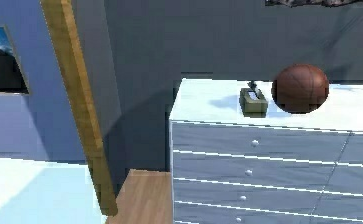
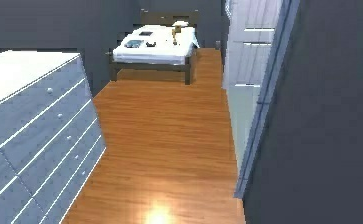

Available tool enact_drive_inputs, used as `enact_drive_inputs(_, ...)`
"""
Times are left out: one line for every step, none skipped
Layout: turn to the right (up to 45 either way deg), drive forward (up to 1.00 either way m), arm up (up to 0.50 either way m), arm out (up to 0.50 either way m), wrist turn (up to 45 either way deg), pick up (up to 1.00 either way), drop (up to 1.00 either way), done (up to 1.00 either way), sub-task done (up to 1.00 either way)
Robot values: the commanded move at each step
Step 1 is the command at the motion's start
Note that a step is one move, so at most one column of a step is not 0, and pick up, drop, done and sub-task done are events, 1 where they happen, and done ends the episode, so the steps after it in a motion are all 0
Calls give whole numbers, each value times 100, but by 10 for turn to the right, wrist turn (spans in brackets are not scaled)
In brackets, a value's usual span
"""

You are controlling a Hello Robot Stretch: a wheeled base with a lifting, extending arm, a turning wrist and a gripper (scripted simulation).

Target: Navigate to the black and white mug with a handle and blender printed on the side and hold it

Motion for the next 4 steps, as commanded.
enact_drive_inputs(-420,0,0,0,0,0,0,0,0)
enact_drive_inputs(0,35,0,0,0,0,0,0,0)
enact_drive_inputs(-60,0,0,0,0,0,0,0,0)
enact_drive_inputs(-30,0,0,0,0,0,0,0,0)
